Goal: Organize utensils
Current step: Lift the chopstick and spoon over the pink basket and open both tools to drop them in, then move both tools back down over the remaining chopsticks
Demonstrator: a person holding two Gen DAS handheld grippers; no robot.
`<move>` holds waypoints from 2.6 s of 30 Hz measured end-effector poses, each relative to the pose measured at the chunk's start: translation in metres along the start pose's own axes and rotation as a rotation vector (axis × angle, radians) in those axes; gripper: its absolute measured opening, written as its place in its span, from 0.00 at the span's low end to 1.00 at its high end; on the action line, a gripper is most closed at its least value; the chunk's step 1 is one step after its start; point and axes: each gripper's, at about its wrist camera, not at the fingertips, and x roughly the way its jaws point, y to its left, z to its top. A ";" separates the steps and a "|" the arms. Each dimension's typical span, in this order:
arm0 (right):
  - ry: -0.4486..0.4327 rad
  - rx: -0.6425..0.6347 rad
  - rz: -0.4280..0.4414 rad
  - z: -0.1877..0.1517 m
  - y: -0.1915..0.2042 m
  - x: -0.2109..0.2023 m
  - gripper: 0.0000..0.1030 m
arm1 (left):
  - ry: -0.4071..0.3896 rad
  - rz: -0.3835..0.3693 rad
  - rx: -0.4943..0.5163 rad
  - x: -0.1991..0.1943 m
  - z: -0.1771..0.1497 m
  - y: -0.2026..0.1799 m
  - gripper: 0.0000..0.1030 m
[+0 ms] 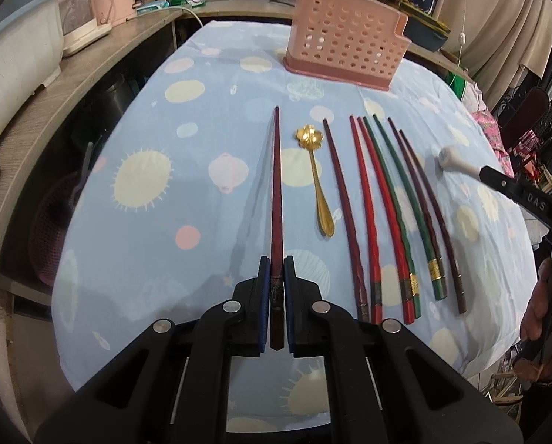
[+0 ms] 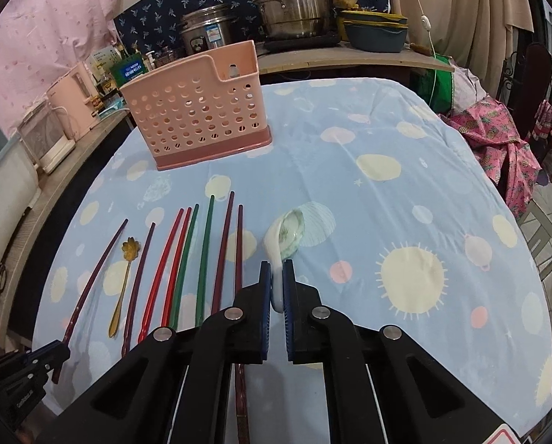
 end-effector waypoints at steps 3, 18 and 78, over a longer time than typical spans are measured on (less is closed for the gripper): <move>-0.008 0.003 -0.002 0.000 -0.003 -0.007 0.06 | -0.023 -0.006 -0.001 -0.008 0.006 -0.001 0.07; -0.088 -0.014 0.029 0.021 0.002 -0.042 0.06 | -0.197 -0.022 -0.025 -0.061 0.059 0.003 0.07; -0.239 0.130 0.207 0.211 0.012 0.023 0.41 | -0.460 -0.001 -0.042 -0.054 0.270 -0.011 0.58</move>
